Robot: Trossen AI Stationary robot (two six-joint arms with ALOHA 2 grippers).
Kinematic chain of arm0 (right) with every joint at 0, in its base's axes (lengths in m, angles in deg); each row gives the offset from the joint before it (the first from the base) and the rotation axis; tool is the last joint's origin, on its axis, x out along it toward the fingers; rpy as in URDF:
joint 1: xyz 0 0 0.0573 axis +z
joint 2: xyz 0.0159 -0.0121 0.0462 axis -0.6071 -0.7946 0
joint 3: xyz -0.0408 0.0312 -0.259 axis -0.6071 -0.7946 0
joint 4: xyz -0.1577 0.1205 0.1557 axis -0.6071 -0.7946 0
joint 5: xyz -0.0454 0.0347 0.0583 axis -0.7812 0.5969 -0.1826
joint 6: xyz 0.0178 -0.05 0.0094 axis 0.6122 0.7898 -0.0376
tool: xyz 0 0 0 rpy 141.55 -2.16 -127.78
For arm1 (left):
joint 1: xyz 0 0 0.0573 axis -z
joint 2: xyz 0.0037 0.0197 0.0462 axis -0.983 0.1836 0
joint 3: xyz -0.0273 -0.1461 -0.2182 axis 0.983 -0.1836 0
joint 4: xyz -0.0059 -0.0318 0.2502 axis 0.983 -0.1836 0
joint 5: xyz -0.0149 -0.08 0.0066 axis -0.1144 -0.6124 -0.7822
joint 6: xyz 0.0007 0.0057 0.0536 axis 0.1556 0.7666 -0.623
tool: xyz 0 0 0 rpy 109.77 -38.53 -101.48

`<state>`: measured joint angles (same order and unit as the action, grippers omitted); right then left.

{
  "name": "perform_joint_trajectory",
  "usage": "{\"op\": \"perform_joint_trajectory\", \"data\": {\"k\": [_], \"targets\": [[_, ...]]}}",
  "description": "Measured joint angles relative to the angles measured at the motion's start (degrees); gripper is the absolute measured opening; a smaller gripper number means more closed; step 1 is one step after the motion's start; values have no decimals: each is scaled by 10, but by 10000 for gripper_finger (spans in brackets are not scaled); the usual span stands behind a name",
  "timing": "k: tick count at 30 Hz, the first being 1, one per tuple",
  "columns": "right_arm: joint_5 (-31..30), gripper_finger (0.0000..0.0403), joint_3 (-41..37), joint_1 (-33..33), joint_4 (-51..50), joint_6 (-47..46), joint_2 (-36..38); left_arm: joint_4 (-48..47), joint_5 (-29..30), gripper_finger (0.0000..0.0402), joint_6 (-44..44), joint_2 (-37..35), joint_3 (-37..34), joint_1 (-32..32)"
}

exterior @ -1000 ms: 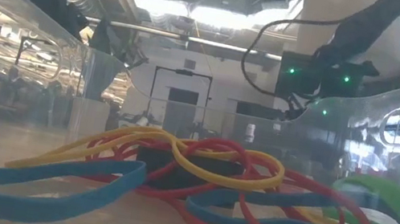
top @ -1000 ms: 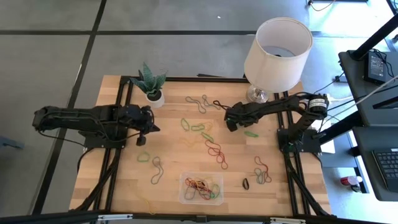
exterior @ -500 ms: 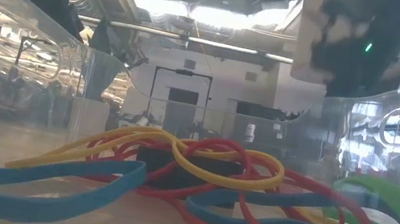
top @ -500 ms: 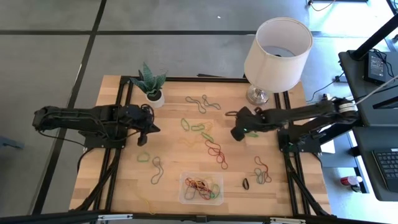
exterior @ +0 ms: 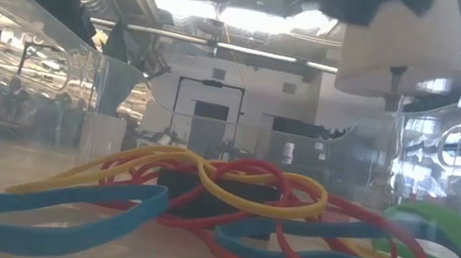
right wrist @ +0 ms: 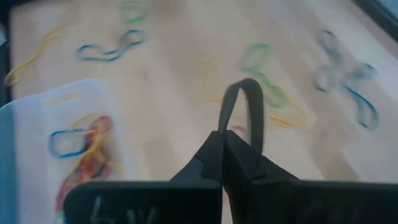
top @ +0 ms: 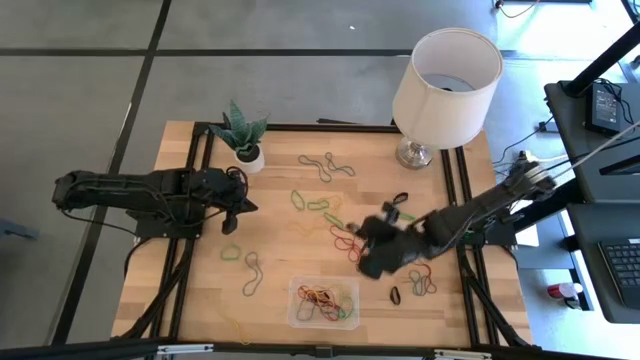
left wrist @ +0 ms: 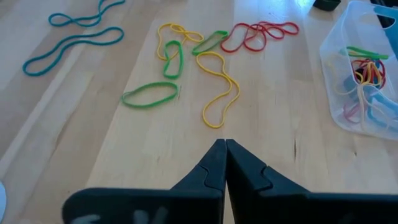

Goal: Pick and place rubber bands into bin
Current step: Put the black rubber band into the transparent bin

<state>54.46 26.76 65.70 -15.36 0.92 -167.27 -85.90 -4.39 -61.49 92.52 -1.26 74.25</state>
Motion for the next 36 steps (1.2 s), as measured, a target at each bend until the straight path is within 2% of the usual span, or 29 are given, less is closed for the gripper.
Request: {"op": "perform_joint_trajectory", "data": {"k": [3, 6, 12, 20, 25, 31, 36], "targets": [[9, 0, 82, 17, -31, 15, -77, 0, 0, 1, 0, 0, 0, 0], [45, 0, 162, 24, -73, 9, -153, -1, -1, 3, 0, 1, 0, 0], [124, 0, 304, 24, -149, -49, -291, -2, -4, 1, -25, 1, 0, 0], [175, 0, 448, 28, -165, -109, -425, -5, -5, 5, -26, 1, 0, 0], [215, 0, 498, 30, -208, -146, -479, -5, -5, 2, -26, 1, 0, 0], [280, 2, 501, 31, -230, -183, -505, -5, -5, 5, -26, 1, 0, 0], [286, 40, 501, 31, -227, -212, -506, -5, -14, 2, -26, 1, 0, 0]]}}
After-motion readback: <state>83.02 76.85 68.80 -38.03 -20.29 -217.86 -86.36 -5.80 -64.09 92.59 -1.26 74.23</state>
